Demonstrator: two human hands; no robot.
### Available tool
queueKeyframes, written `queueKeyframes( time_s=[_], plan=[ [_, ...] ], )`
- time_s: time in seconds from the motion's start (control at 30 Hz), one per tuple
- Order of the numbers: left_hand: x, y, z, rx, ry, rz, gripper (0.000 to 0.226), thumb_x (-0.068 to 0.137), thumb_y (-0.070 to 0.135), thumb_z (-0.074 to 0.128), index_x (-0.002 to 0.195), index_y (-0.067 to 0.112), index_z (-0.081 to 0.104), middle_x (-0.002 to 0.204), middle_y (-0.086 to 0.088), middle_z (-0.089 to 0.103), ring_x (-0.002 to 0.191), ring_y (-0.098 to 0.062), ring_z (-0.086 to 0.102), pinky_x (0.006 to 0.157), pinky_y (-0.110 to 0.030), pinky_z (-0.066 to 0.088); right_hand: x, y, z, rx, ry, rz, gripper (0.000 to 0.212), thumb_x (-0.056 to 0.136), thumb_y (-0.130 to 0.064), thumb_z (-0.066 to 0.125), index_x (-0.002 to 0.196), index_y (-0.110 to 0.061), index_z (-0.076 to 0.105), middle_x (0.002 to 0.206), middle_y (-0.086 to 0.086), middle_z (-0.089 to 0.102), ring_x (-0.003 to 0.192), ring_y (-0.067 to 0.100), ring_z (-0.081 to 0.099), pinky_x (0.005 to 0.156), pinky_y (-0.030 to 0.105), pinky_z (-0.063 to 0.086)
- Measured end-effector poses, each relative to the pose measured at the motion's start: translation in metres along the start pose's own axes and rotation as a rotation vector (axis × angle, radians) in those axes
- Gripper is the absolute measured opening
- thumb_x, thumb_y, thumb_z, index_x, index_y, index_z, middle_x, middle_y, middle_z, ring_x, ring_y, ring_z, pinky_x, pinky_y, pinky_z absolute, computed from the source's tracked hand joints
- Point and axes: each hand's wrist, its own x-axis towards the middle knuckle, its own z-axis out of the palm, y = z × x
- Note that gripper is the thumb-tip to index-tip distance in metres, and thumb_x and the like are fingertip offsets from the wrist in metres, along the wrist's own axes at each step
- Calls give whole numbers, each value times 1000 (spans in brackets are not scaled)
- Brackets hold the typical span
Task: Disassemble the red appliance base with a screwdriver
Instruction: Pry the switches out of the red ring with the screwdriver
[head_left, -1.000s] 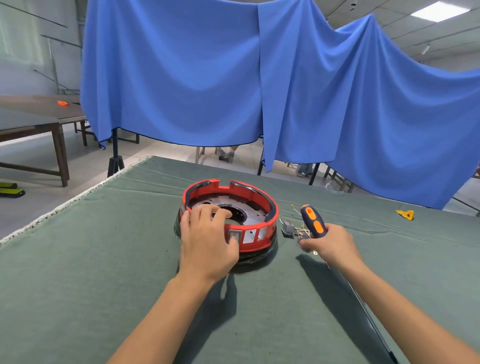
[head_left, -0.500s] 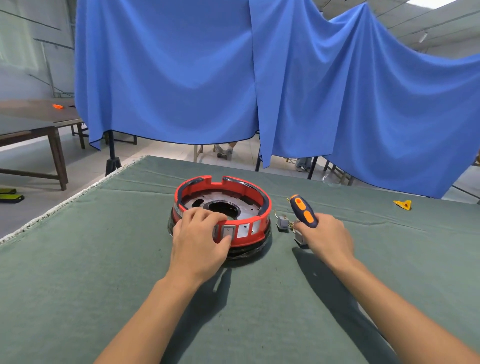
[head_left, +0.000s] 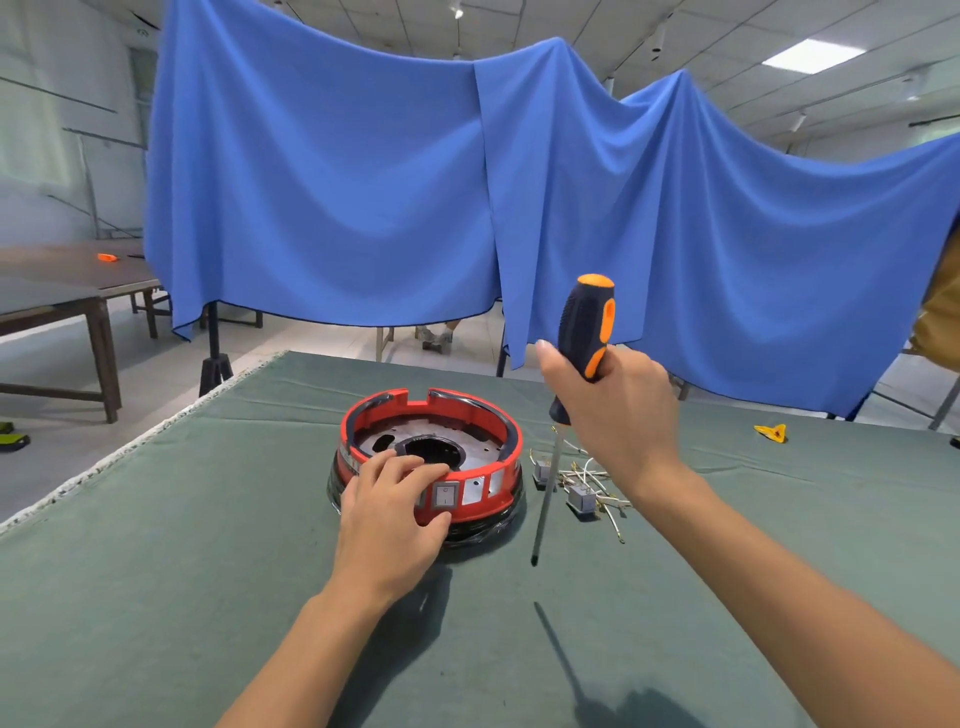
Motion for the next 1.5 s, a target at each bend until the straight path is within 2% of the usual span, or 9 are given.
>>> queueKeyframes(
  time_s=[0.1, 0.23, 0.3, 0.4, 0.6, 0.73, 0.93, 1.13, 1.5],
  plan=[
    [0, 2, 1, -25, 22, -6, 45, 74, 28, 73, 118, 30, 63, 121, 11, 56, 131, -15, 35, 109, -42, 26, 5, -15, 5, 116, -52, -87, 53, 77, -53, 58, 53, -7, 46, 50, 7, 58, 52, 24, 51, 55, 36, 44],
    [-1, 4, 2, -30, 12, -6, 45, 76, 30, 71, 120, 32, 60, 126, 15, 54, 134, -11, 32, 112, -45, 23, 11, -35, 13, 210, 40, -209, 40, 76, -28, 59, 51, -2, 40, 49, 15, 55, 51, 30, 47, 52, 38, 43],
    [-2, 3, 3, -25, 13, -2, 44, 77, 31, 70, 120, 32, 60, 126, 16, 53, 134, -10, 30, 112, -44, 22, 13, -44, 18, 292, 68, -214, 35, 73, -25, 55, 50, -1, 42, 47, 14, 53, 47, 26, 44, 50, 31, 41],
    [-2, 2, 3, -41, 22, 0, 43, 77, 32, 69, 119, 32, 59, 126, 17, 53, 135, -9, 29, 113, -44, 22, 14, -50, 23, 339, 116, -229, 36, 72, -22, 55, 47, -14, 32, 43, 9, 46, 44, 16, 33, 44, 20, 30],
    [0, 1, 4, -27, 39, -13, 41, 77, 32, 69, 117, 32, 60, 122, 17, 54, 129, -9, 34, 109, -45, 25, 11, -46, 26, 363, 160, -211, 36, 73, -23, 54, 53, 1, 39, 46, 17, 48, 49, 29, 44, 50, 37, 38],
    [1, 1, 6, -16, 53, -35, 43, 76, 34, 70, 117, 30, 59, 120, 14, 55, 126, -9, 36, 109, -45, 26, 11, -40, 24, 384, 185, -178, 37, 73, -25, 55, 55, -2, 32, 47, 15, 42, 51, 34, 48, 48, 40, 38],
    [1, 3, 7, -38, 49, -52, 41, 77, 33, 70, 116, 29, 60, 118, 15, 54, 125, -7, 33, 107, -46, 27, 14, -36, 26, 387, 179, -198, 37, 73, -26, 55, 49, -18, 28, 46, 4, 41, 49, 33, 53, 45, 35, 38],
    [1, 3, 5, -40, 33, -66, 40, 78, 33, 69, 117, 30, 58, 120, 16, 52, 125, -5, 31, 108, -48, 27, 13, -33, 29, 427, 152, -159, 37, 71, -34, 53, 50, -17, 28, 43, -3, 32, 54, 42, 58, 46, 45, 47],
    [1, 3, 5, -35, 24, -72, 41, 79, 33, 68, 118, 31, 57, 121, 17, 51, 127, -5, 29, 108, -49, 27, 11, -39, 26, 408, 153, -148, 44, 69, -37, 50, 55, 3, 40, 49, 18, 49, 53, 37, 49, 50, 43, 44]
  ],
)
